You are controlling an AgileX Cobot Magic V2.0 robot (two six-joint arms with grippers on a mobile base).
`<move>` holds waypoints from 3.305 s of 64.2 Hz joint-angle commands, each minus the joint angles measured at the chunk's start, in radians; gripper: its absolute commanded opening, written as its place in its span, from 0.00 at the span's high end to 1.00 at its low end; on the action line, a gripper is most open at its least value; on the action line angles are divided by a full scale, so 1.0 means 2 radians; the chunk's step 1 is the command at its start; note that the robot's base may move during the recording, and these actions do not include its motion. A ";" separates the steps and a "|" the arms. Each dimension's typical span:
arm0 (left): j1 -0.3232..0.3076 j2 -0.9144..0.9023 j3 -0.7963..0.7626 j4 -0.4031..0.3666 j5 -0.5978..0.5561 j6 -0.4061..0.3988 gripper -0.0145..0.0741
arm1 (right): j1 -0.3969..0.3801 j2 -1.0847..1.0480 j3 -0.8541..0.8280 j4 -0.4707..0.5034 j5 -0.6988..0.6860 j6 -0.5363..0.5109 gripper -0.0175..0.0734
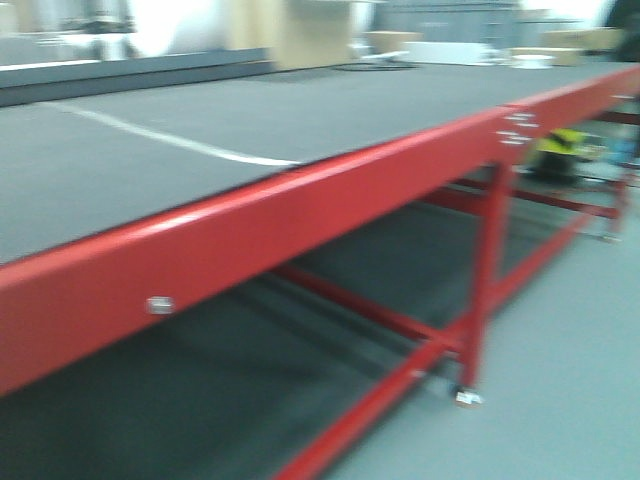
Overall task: Place valve from conveyor to right shelf box
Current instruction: 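Drive away from the conveyor holding both valves, then drive up to the steel shelf with blue bins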
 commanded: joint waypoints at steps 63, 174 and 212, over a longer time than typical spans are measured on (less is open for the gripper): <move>-0.003 -0.002 -0.003 -0.005 -0.023 -0.003 0.96 | 0.000 -0.005 -0.003 -0.003 -0.037 -0.002 0.98; -0.004 -0.002 -0.003 -0.005 -0.023 -0.003 0.96 | 0.000 -0.005 -0.003 -0.003 -0.037 -0.002 0.98; -0.004 -0.002 -0.003 -0.005 -0.023 -0.003 0.96 | 0.000 -0.005 -0.003 -0.003 -0.037 -0.002 0.98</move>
